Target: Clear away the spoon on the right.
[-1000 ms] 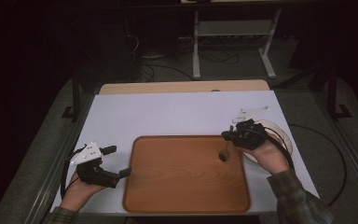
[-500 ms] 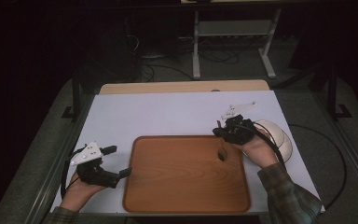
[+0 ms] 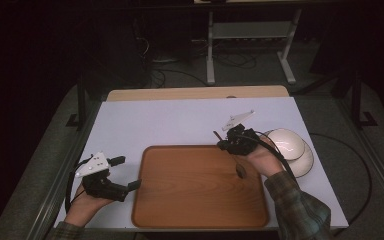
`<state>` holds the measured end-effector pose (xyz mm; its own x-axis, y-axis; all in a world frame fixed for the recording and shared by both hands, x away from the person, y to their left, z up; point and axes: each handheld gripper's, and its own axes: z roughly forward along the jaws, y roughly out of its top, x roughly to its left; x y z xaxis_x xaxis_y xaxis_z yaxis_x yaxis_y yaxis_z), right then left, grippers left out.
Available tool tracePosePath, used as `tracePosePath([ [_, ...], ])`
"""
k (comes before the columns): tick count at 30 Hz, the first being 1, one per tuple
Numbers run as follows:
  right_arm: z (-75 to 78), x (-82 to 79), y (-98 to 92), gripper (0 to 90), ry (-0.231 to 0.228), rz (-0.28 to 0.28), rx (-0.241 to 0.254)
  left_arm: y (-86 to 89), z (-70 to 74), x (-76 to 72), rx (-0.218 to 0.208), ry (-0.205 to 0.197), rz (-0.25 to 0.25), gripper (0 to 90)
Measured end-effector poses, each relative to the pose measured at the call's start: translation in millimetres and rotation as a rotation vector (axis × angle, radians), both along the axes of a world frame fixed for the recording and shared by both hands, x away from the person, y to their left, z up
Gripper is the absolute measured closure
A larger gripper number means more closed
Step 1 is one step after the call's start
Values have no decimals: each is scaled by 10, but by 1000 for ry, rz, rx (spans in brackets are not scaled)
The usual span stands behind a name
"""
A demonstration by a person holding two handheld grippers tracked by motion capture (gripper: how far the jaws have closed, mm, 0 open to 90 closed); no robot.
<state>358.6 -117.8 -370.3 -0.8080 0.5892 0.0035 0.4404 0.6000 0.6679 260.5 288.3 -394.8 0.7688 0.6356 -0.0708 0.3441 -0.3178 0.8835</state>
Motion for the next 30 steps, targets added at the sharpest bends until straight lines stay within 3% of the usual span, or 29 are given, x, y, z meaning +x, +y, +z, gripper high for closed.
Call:
tracePosePath([
  [20,-261,-20,83,874,56,47,-60,7,2,-4,1,-2,2,0],
  [30,-455,-58,245,869,84,108,-135,9,2,-5,0,-2,2,0],
])
